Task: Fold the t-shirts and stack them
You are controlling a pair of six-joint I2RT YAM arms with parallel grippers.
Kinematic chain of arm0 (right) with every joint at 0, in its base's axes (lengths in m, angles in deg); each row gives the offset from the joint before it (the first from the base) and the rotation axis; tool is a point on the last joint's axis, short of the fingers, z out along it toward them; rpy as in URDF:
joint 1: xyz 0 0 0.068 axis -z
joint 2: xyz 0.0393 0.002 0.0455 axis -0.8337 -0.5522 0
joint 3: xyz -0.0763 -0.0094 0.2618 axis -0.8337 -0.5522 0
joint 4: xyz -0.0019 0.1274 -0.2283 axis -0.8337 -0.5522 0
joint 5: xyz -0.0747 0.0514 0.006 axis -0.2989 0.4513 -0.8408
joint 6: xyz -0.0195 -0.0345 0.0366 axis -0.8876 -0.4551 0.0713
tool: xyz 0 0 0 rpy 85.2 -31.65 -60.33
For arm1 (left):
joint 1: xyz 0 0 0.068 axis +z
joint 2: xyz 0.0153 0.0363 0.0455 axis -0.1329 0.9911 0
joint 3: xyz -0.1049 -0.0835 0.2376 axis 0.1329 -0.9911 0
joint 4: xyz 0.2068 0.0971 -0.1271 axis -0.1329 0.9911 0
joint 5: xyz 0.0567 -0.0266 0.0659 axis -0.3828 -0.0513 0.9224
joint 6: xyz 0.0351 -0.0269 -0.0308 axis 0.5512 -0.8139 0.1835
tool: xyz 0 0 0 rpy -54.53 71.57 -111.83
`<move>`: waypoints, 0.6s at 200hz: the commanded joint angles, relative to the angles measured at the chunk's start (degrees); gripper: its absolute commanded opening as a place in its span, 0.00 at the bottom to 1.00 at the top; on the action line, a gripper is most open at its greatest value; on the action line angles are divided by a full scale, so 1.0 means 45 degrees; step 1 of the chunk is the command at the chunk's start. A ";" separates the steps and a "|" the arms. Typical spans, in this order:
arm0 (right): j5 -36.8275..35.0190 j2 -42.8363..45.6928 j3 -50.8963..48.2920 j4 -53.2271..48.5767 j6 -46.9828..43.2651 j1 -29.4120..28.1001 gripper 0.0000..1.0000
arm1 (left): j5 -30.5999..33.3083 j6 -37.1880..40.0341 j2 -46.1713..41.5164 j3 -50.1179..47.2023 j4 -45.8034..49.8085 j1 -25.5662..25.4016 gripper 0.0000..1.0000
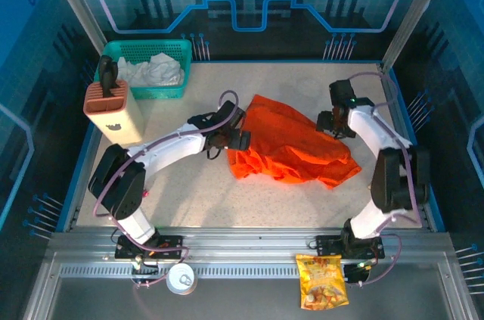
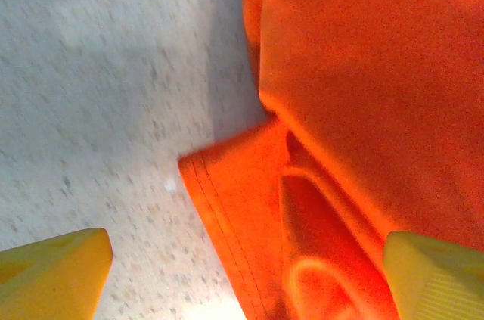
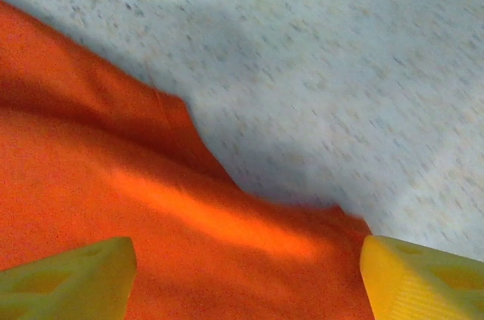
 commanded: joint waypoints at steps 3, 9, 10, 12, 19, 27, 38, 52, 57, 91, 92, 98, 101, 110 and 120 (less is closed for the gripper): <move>0.1025 -0.1929 0.1060 -0.0156 -0.0448 -0.0102 0.75 | -0.1267 -0.1034 0.0367 -0.0782 -0.0319 -0.0201 0.92; 0.1168 -0.2377 0.1283 -0.0147 -0.0404 -0.0209 0.74 | -0.1318 -0.1092 0.0593 -0.0782 -0.0427 -0.0241 0.91; 0.1197 -0.2448 0.1317 -0.0146 -0.0393 -0.0233 0.74 | -0.1313 -0.1101 0.0645 -0.0772 -0.0451 -0.0244 0.91; 0.1258 -0.2583 0.1390 -0.0146 -0.0384 -0.0261 0.73 | -0.1305 -0.1122 0.0732 -0.0770 -0.0509 -0.0260 0.91; 0.1382 -0.3006 0.1596 -0.0156 -0.0313 -0.0391 0.71 | -0.1290 -0.1201 0.1003 -0.0719 -0.0699 -0.0282 0.90; 0.1426 -0.3376 0.1769 -0.0194 -0.0204 -0.0584 0.67 | -0.1308 -0.1258 0.1328 -0.0611 -0.0879 -0.0285 0.87; 0.1484 -0.3707 0.1910 -0.0234 -0.0065 -0.0805 0.59 | -0.1407 -0.1286 0.1776 -0.0348 -0.1087 -0.0286 0.77; 0.1427 -0.3780 0.1888 -0.0207 0.0096 -0.0992 0.35 | -0.1555 -0.1267 0.2238 0.0093 -0.1096 -0.0285 0.50; 0.1347 -0.3710 0.1835 -0.0177 0.0144 -0.0998 0.24 | -0.1502 -0.1273 0.2310 0.0206 -0.1035 -0.0285 0.31; -0.0388 -0.1916 0.1506 -0.0284 -0.0048 -0.0745 0.00 | 0.0509 -0.0741 0.0751 0.0304 -0.0094 -0.0213 0.00; -0.0450 -0.1846 0.1506 -0.0293 -0.0068 -0.0726 0.00 | 0.0577 -0.0691 0.0684 0.0318 -0.0031 -0.0210 0.00; -0.0804 -0.1449 0.1521 -0.0369 -0.0175 -0.0609 0.00 | 0.0941 -0.0434 0.0289 0.0412 0.0332 -0.0155 0.00; -0.0974 -0.1259 0.1523 -0.0403 -0.0209 -0.0550 0.00 | 0.1099 -0.0310 0.0079 0.0486 0.0546 -0.0113 0.00; -0.1489 -0.0755 0.1543 -0.0537 -0.0335 -0.0375 0.00 | 0.1506 0.0032 -0.0449 0.0727 0.1241 0.0063 0.00; -0.2118 -0.0273 0.1547 -0.0703 -0.0411 -0.0232 0.00 | 0.1738 0.0405 -0.0931 0.1019 0.2021 0.0365 0.00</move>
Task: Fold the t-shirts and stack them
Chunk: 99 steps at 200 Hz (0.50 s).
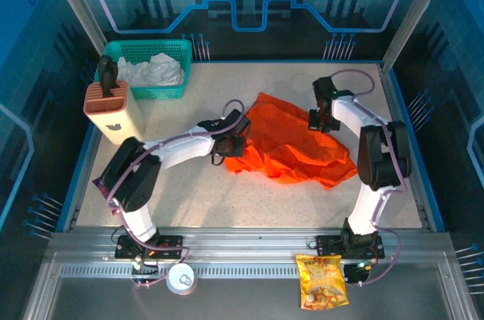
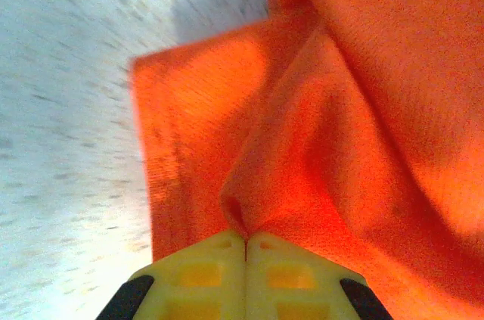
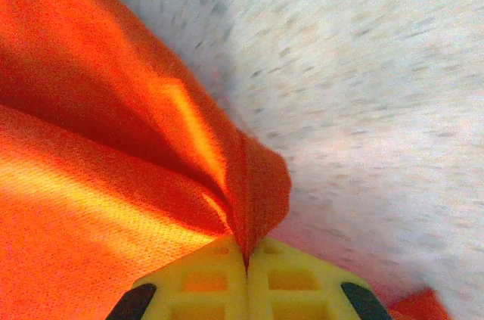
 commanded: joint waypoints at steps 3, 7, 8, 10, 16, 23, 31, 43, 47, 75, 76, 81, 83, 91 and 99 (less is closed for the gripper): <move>-0.2108 0.1803 0.0069 -0.0629 -0.0308 0.0550 0.00 | 0.1561 0.1090 -0.1842 0.1072 0.2030 0.0581 0.00; -0.2393 0.1995 0.0021 -0.0646 -0.0311 0.0588 0.00 | 0.1678 0.1180 -0.1978 0.1173 0.2394 0.0709 0.00; -0.2459 0.2036 0.0003 -0.0655 -0.0310 0.0595 0.00 | 0.1713 0.1188 -0.1999 0.1192 0.2466 0.0739 0.00; -0.2582 0.2105 -0.0020 -0.0662 -0.0309 0.0611 0.00 | 0.1770 0.1224 -0.2068 0.1235 0.2603 0.0795 0.00; -0.2926 0.2350 -0.0149 -0.0662 -0.0275 0.0641 0.00 | 0.1966 0.1353 -0.2243 0.1331 0.3001 0.0994 0.00; -0.3282 0.2588 -0.0296 -0.0664 -0.0189 0.0695 0.00 | 0.2192 0.1448 -0.2386 0.1385 0.3337 0.1209 0.00; -0.3609 0.2804 -0.0530 -0.0664 -0.0066 0.0734 0.00 | 0.2443 0.1565 -0.2529 0.1356 0.3609 0.1454 0.00; -0.3799 0.3072 -0.0918 -0.0598 0.0159 0.0749 0.00 | 0.2668 0.1696 -0.2638 0.1235 0.3710 0.1811 0.00; -0.3768 0.3168 -0.1070 -0.0554 0.0220 0.0744 0.00 | 0.2676 0.1725 -0.2662 0.1202 0.3726 0.1948 0.00; -0.2828 0.3674 -0.1947 -0.0254 0.0518 0.0741 0.00 | 0.2728 0.1678 -0.2761 0.0960 0.3730 0.2474 0.00; -0.2794 0.3686 -0.1967 -0.0254 0.0534 0.0731 0.00 | 0.2717 0.1672 -0.2761 0.0948 0.3730 0.2481 0.00; -0.2568 0.3731 -0.2065 -0.0264 0.0551 0.0730 0.00 | 0.2699 0.1675 -0.2750 0.0937 0.3739 0.2506 0.00; -0.2487 0.3750 -0.2099 -0.0247 0.0565 0.0728 0.00 | 0.2700 0.1677 -0.2730 0.0927 0.3747 0.2507 0.00; -0.2107 0.3804 -0.2280 -0.0217 0.0604 0.0703 0.00 | 0.2675 0.1665 -0.2689 0.0900 0.3764 0.2524 0.01; -0.1657 0.3815 -0.2417 -0.0179 0.0608 0.0645 0.00 | 0.2615 0.1626 -0.2578 0.0864 0.3795 0.2531 0.03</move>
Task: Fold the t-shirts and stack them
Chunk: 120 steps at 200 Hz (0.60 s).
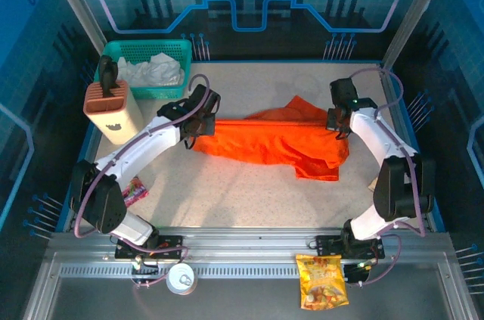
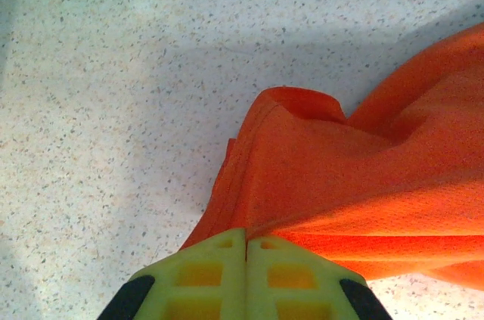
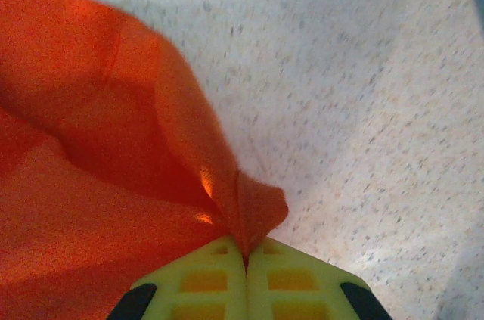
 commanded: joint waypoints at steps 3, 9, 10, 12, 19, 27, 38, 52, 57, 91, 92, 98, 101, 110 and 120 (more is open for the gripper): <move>0.0432 0.0417 -0.0445 -0.0099 0.0332 0.0038 0.00 | 0.0849 0.0218 0.0152 -0.0270 0.1125 0.0346 0.03; 0.0856 0.0395 -0.0518 -0.0098 0.0354 -0.0054 0.00 | 0.0767 0.0168 0.0232 -0.0321 0.1145 0.0341 0.03; 0.0911 0.0393 -0.0537 -0.0098 0.0348 -0.0061 0.00 | 0.0757 0.0156 0.0249 -0.0321 0.1146 0.0346 0.03; 0.1040 0.0391 -0.0572 -0.0098 0.0353 -0.0110 0.00 | 0.0735 0.0138 0.0286 -0.0346 0.1146 0.0349 0.03; 0.1399 0.0390 -0.0721 -0.0117 0.0423 -0.0284 0.00 | 0.0635 0.0079 0.0367 -0.0429 0.1146 0.0351 0.03; 0.1759 0.0419 -0.0945 -0.0180 0.0541 -0.0576 0.00 | 0.0499 -0.0029 0.0383 -0.0575 0.1127 0.0345 0.02; 0.1835 0.0609 -0.1225 -0.0439 0.0771 -0.1076 0.00 | 0.0428 -0.0180 0.0297 -0.0828 0.1107 0.0331 0.00; 0.1451 0.1183 -0.1732 -0.0803 0.1163 -0.1801 0.00 | 0.0399 -0.0356 -0.0072 -0.1202 0.1032 0.0341 0.00; 0.1329 0.1520 -0.1925 -0.0938 0.1334 -0.2044 0.00 | 0.0377 -0.0402 -0.0258 -0.1340 0.0982 0.0331 0.00; 0.1460 0.3837 -0.3513 -0.1120 0.3117 -0.3760 0.00 | 0.0227 -0.0466 -0.1055 -0.1941 0.0809 0.0338 0.00; 0.1486 0.3891 -0.3568 -0.1107 0.3204 -0.3818 0.00 | 0.0233 -0.0473 -0.1049 -0.1942 0.0821 0.0334 0.00; 0.1609 0.4100 -0.3789 -0.1054 0.3615 -0.4157 0.01 | 0.0232 -0.0463 -0.0991 -0.1943 0.0814 0.0338 0.00; 0.1700 0.4167 -0.4096 -0.0997 0.3803 -0.4326 0.03 | 0.0222 -0.0471 -0.0970 -0.1943 0.0814 0.0332 0.00; 0.2001 0.4275 -0.4685 -0.0722 0.4365 -0.4819 0.09 | 0.0184 -0.0506 -0.0817 -0.1962 0.0768 0.0331 0.00; 0.2326 0.4213 -0.5253 -0.0225 0.4906 -0.5386 0.14 | 0.0096 -0.0548 -0.0636 -0.2011 0.0683 0.0331 0.01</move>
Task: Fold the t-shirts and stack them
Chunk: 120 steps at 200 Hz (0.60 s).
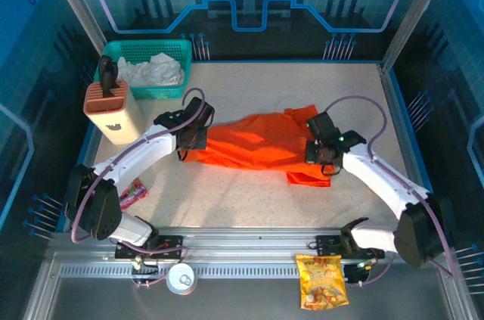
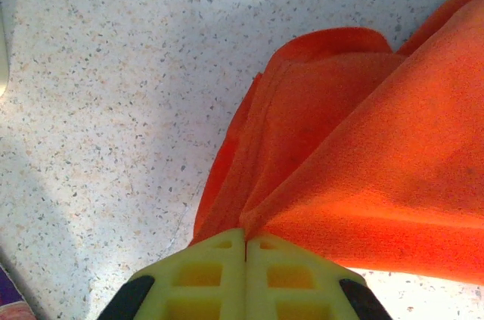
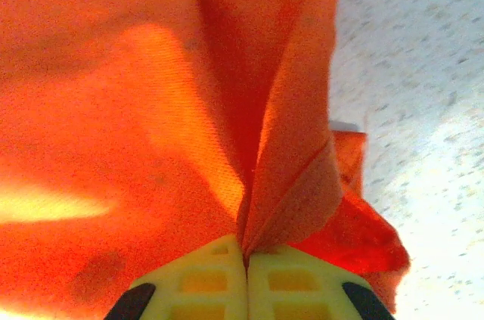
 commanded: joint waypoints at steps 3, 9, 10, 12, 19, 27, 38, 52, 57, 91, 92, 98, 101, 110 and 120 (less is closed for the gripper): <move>0.0863 -0.0064 -0.1439 0.0457 0.2148 -0.1244 0.16 | 0.0051 -0.0414 0.0106 -0.0188 0.0042 0.0078 0.01; 0.1070 -0.0248 -0.1672 0.0723 0.2369 -0.1563 0.18 | -0.0020 -0.0454 0.0192 -0.0190 -0.0019 0.0078 0.02; 0.1108 -0.0298 -0.1701 0.0763 0.2398 -0.1606 0.19 | -0.0022 -0.0453 0.0210 -0.0199 -0.0026 0.0078 0.02; 0.1184 -0.0366 -0.1748 0.0841 0.2459 -0.1696 0.20 | -0.0053 -0.0477 0.0224 -0.0192 -0.0045 0.0078 0.02; 0.1399 -0.0671 -0.1774 0.1007 0.2521 -0.1962 0.23 | -0.0118 -0.0490 0.0290 -0.0192 -0.0099 0.0078 0.05; 0.1460 -0.1015 -0.1566 0.0909 0.2472 -0.2220 0.27 | -0.0160 -0.0511 0.0335 -0.0138 -0.0110 0.0078 0.10; 0.1187 -0.1272 -0.1057 0.0486 0.2176 -0.2400 0.37 | -0.0146 -0.0497 0.0332 -0.0023 -0.0055 0.0078 0.20; 0.0395 -0.1169 -0.0181 -0.0310 0.1623 -0.2358 0.55 | -0.0050 -0.0453 0.0250 0.0136 0.0081 0.0078 0.36; 0.0090 -0.1060 0.0049 -0.0613 0.1403 -0.2262 0.61 | -0.0018 -0.0426 0.0181 0.0205 0.0135 0.0078 0.42; -0.0299 -0.0172 0.1831 -0.1200 -0.0323 -0.0234 0.82 | 0.0132 -0.0204 -0.0375 0.0412 0.0156 0.0081 0.77; -0.0251 -0.0153 0.1847 -0.1165 -0.0374 -0.0121 0.82 | 0.0132 -0.0192 -0.0376 0.0414 0.0150 0.0080 0.78; -0.0019 -0.0117 0.1909 -0.0958 -0.0619 0.0412 0.83 | 0.0152 -0.0138 -0.0368 0.0468 0.0110 0.0078 0.82; 0.0094 -0.0100 0.1920 -0.0839 -0.0712 0.0731 0.83 | 0.0150 -0.0122 -0.0349 0.0500 0.0088 0.0078 0.83; 0.0422 -0.0189 0.1922 -0.0422 -0.0931 0.1553 0.83 | 0.0170 -0.0044 -0.0202 0.0635 0.0056 0.0078 0.86; 0.1003 -0.0453 0.1901 0.0111 -0.1118 0.2418 0.84 | 0.0181 0.0058 0.0090 0.0844 -0.0024 0.0078 0.88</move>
